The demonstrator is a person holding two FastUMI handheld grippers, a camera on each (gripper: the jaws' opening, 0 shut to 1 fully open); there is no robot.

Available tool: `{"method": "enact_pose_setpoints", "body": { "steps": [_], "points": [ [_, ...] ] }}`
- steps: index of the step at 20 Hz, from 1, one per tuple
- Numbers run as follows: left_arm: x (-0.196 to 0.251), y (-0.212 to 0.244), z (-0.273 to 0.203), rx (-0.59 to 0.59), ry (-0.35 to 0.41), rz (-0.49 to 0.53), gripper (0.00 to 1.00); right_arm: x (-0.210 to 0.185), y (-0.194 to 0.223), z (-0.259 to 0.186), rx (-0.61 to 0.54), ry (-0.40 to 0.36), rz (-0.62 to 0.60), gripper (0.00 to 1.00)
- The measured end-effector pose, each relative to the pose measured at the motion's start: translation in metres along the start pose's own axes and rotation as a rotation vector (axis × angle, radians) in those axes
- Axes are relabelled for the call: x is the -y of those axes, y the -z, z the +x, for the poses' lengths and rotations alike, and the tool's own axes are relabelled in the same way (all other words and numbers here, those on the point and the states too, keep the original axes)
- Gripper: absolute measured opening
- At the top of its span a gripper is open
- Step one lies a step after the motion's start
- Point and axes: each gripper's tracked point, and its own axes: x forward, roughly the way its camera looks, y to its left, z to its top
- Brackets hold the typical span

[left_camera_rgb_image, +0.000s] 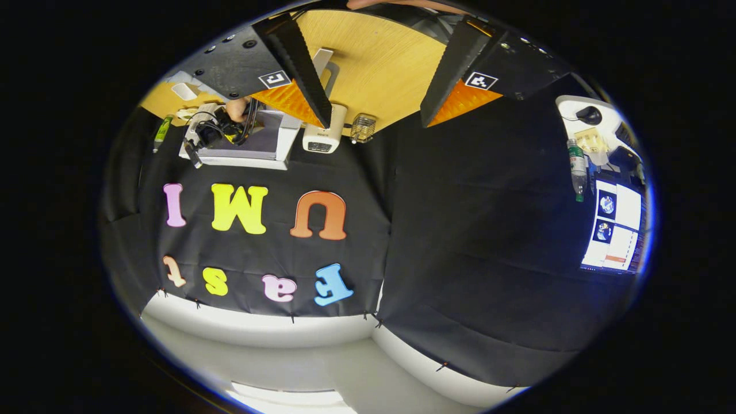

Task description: Open the microwave oven with the left hand, put the food in, and close the microwave oven.

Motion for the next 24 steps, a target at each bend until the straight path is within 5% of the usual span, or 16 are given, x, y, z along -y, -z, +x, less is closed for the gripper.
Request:
{"method": "enact_pose_setpoints", "body": {
  "steps": [1, 2, 3, 4, 5, 6, 7, 12, 17, 24],
  "points": [
    [0.002, 0.003, -0.001, -0.014, 0.001, 0.017, 0.93, 0.008, 0.011, 0.004, -0.015, 0.017, 0.032, 0.36],
    [0.006, 0.004, -0.002, -0.020, 0.004, 0.032, 0.80, 0.013, 0.023, 0.007, -0.056, 0.022, 0.052, 0.37],
    [0.009, 0.004, -0.006, -0.020, 0.012, 0.046, 0.93, 0.012, 0.023, 0.006, -0.048, 0.009, 0.074, 0.37],
    [0.012, 0.007, -0.007, -0.021, 0.019, 0.060, 0.93, 0.014, 0.022, 0.008, -0.042, 0.012, 0.073, 0.29],
    [0.014, 0.008, -0.007, -0.021, 0.022, 0.072, 0.93, 0.013, 0.020, 0.007, -0.035, 0.014, 0.064, 0.37],
    [0.016, 0.010, -0.007, -0.028, 0.026, 0.082, 0.93, 0.013, 0.019, 0.007, -0.021, 0.017, 0.054, 0.29],
    [0.017, 0.013, -0.006, -0.036, 0.027, 0.087, 0.93, 0.014, 0.020, 0.008, -0.018, 0.021, 0.034, 0.37],
    [0.027, 0.030, -0.002, -0.078, 0.060, 0.068, 0.93, 0.017, 0.014, 0.007, 0.022, 0.065, -0.138, 0.38],
    [0.030, 0.034, -0.004, -0.083, 0.085, 0.061, 0.93, 0.027, -0.010, 0.003, 0.124, 0.206, -0.538, 0.75],
    [0.014, 0.020, 0.014, -0.059, 0.051, 0.104, 0.93, 0.011, -0.010, -0.020, 0.001, 0.066, -0.620, 0.94]
  ]
}}
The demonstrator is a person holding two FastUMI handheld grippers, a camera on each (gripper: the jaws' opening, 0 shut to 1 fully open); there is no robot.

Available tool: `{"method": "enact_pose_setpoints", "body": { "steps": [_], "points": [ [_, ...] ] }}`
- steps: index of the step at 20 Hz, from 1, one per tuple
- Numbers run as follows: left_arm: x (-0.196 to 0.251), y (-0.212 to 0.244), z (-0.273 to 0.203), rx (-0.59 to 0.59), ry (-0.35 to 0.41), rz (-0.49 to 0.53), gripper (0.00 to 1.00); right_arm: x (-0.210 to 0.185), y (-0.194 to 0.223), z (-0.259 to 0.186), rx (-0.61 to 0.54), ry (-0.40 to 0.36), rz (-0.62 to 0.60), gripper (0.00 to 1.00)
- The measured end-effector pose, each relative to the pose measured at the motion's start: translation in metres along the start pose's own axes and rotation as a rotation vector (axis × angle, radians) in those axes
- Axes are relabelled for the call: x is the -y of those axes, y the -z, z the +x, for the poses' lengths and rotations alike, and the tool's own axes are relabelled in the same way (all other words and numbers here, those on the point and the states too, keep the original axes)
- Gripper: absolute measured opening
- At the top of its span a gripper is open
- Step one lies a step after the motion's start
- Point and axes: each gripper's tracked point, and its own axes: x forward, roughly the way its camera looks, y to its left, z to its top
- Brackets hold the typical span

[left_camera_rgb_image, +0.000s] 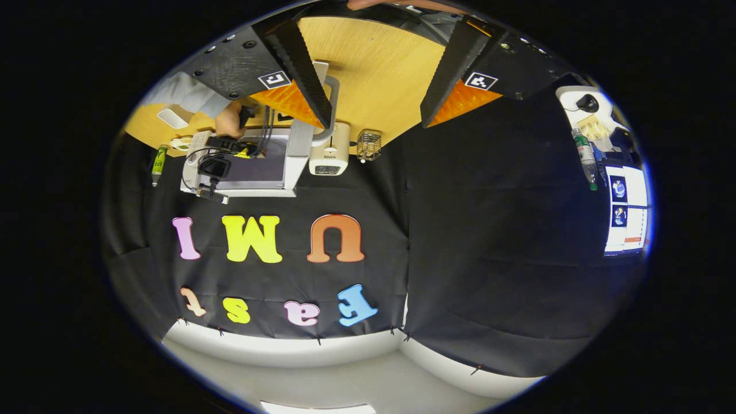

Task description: Open the microwave oven with the left hand, put the food in, and close the microwave oven.

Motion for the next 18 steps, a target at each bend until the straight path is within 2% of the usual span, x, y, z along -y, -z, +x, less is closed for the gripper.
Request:
{"method": "enact_pose_setpoints", "body": {
  "steps": [3, 6, 7, 8, 9, 10, 11, 13, 14, 16, 18],
  "points": [
    [-0.010, -0.002, 0.019, 0.012, -0.017, 0.000, 0.94, 0.001, -0.017, -0.035, 0.021, -0.095, -0.056, 0.89],
    [-0.023, 0.019, 0.044, -0.037, -0.039, 0.021, 0.94, 0.007, -0.036, -0.086, 0.030, -0.188, -0.109, 0.97],
    [-0.029, 0.024, 0.053, -0.052, -0.051, 0.021, 0.94, 0.009, -0.047, -0.105, 0.049, -0.234, -0.144, 0.97],
    [-0.031, 0.027, 0.060, -0.061, -0.050, 0.013, 0.94, 0.014, -0.059, -0.125, 0.077, -0.260, -0.176, 0.92],
    [-0.031, 0.031, 0.068, -0.067, -0.047, 0.002, 0.95, 0.022, -0.069, -0.142, 0.108, -0.273, -0.205, 0.92],
    [-0.032, 0.035, 0.072, -0.066, -0.034, -0.009, 0.95, 0.029, -0.080, -0.159, 0.139, -0.286, -0.225, 0.97],
    [-0.032, 0.039, 0.078, -0.070, -0.029, -0.014, 0.89, 0.035, -0.087, -0.174, 0.156, -0.298, -0.235, 0.97],
    [-0.044, 0.043, 0.091, -0.054, -0.053, -0.008, 0.55, 0.048, -0.096, -0.198, 0.168, -0.320, -0.241, 0.97],
    [-0.049, 0.044, 0.096, -0.050, -0.065, -0.015, 0.57, 0.053, -0.101, -0.210, 0.170, -0.329, -0.240, 0.97],
    [-0.051, 0.046, 0.106, -0.049, -0.053, -0.054, 0.10, 0.061, -0.114, -0.238, 0.186, -0.354, -0.250, 0.97],
    [-0.039, 0.053, 0.118, -0.055, 0.017, -0.093, 0.01, 0.073, -0.126, -0.267, 0.213, -0.363, -0.257, 0.97]
  ]
}}
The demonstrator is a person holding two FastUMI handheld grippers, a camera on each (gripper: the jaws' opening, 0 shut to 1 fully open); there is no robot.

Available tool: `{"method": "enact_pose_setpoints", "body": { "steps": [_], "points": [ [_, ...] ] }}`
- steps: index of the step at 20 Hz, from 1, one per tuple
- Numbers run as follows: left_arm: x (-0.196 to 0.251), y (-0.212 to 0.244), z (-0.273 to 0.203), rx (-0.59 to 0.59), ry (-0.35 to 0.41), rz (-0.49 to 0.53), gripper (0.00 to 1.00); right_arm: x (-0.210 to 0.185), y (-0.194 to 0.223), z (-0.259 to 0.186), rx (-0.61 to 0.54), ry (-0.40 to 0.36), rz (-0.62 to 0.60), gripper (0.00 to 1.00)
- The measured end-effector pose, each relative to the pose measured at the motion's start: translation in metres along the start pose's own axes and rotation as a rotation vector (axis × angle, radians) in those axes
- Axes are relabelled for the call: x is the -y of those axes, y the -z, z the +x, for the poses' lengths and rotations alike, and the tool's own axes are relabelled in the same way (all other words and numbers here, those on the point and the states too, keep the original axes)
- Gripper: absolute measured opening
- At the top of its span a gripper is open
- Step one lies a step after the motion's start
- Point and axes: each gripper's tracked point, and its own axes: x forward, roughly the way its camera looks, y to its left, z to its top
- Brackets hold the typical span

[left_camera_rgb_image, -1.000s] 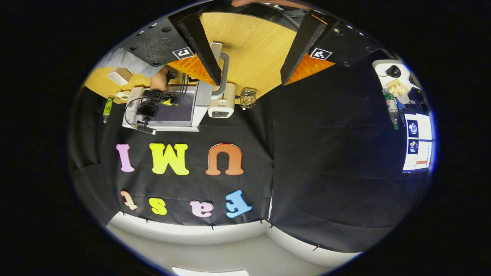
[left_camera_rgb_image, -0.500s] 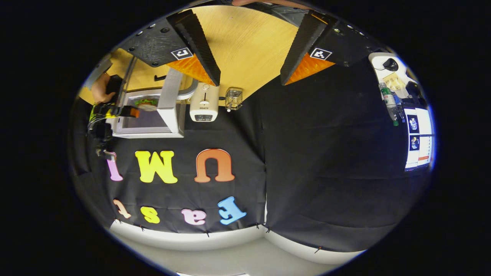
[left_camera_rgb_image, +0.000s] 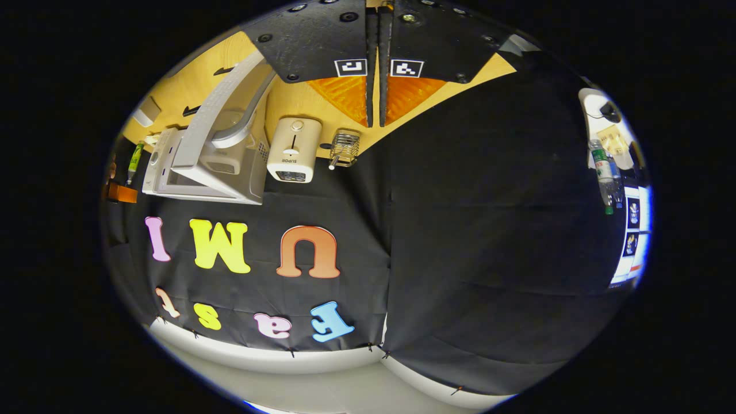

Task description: Open the microwave oven with the left hand, put the food in, and close the microwave oven.

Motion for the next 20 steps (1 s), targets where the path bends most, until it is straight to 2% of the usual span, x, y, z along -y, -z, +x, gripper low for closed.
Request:
{"method": "enact_pose_setpoints", "body": {
  "steps": [1, 6, 9, 11, 13, 17, 20],
  "points": [
    [0.008, -0.004, -0.013, 0.005, 0.031, 0.000, 0.00, 0.004, -0.006, -0.016, 0.006, -0.001, -0.003, 0.97],
    [0.059, 0.014, -0.005, -0.005, 0.183, 0.056, 0.00, 0.033, -0.035, -0.075, 0.040, 0.030, 0.008, 0.97],
    [0.080, 0.021, -0.001, -0.011, 0.202, 0.119, 0.00, 0.058, -0.057, -0.106, 0.088, 0.070, 0.051, 0.97],
    [0.105, 0.029, -0.003, -0.029, 0.250, 0.126, 0.00, 0.071, -0.065, -0.123, 0.106, 0.078, 0.048, 0.97],
    [0.106, 0.026, 0.001, -0.020, 0.226, 0.146, 0.00, 0.084, -0.070, -0.138, 0.122, 0.086, 0.038, 0.97],
    [0.147, 0.030, -0.012, -0.034, 0.329, 0.080, 0.00, 0.102, -0.070, -0.160, 0.129, 0.093, 0.033, 0.97],
    [0.181, 0.029, -0.016, -0.021, 0.404, 0.096, 0.00, 0.115, -0.077, -0.171, 0.152, 0.085, 0.064, 0.97]
  ]
}}
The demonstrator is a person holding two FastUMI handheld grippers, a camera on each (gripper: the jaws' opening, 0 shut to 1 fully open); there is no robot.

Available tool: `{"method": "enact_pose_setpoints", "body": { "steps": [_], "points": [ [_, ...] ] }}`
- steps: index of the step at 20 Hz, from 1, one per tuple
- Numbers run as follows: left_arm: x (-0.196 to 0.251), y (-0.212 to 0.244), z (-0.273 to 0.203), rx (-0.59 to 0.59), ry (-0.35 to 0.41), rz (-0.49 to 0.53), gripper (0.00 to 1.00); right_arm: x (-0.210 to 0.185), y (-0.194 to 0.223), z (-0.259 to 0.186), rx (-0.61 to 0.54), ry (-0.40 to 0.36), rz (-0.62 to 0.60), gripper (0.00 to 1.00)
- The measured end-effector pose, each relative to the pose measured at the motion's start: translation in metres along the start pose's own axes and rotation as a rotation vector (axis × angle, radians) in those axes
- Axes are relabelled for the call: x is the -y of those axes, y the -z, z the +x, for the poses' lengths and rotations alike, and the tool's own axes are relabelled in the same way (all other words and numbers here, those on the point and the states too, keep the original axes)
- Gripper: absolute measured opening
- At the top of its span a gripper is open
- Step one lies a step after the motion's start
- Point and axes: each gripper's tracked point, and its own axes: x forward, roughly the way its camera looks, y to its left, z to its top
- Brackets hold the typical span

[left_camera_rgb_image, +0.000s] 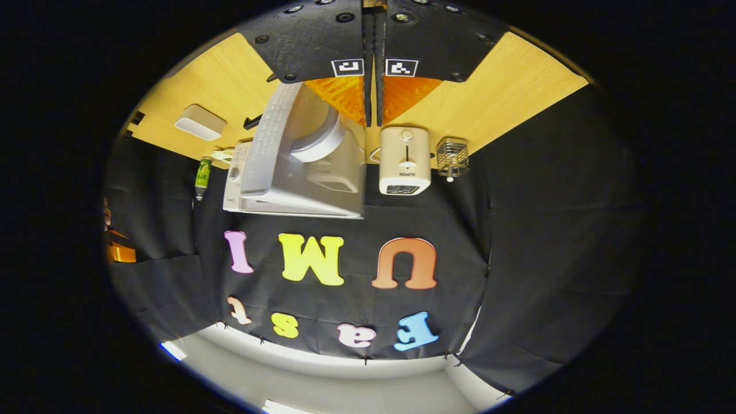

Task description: Open the microwave oven with the left hand, put the food in, and close the microwave oven.

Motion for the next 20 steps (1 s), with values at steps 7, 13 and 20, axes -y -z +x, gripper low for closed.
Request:
{"method": "enact_pose_setpoints", "body": {
  "steps": [7, 13, 20],
  "points": [
    [0.076, 0.001, 0.039, -0.023, 0.141, 0.023, 0.00, 0.030, -0.014, -0.024, 0.031, 0.006, -0.009, 0.97],
    [0.141, 0.004, 0.085, -0.042, 0.234, 0.009, 0.00, 0.051, -0.014, -0.035, 0.047, 0.017, -0.014, 0.97],
    [0.196, 0.006, 0.130, -0.057, 0.269, 0.020, 0.00, 0.073, -0.003, -0.031, 0.072, -0.005, -0.004, 0.97]
  ]
}}
